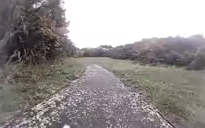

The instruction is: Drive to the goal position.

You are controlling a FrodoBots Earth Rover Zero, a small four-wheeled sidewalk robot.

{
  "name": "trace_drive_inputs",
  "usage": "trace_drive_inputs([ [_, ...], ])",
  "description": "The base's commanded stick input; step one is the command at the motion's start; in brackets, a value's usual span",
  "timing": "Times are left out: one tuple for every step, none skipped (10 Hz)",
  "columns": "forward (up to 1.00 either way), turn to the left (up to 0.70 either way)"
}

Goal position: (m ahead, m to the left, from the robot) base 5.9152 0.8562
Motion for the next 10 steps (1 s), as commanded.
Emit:
trace_drive_inputs([
  [0.7, 0.0],
  [0.7, 0.0],
  [0.7, 0.0],
  [0.7, 0.0],
  [0.7, 0.0],
  [0.7, 0.0],
  [0.7, 0.0],
  [0.7, 0.0],
  [0.7, 0.0],
  [0.7, 0.0],
])
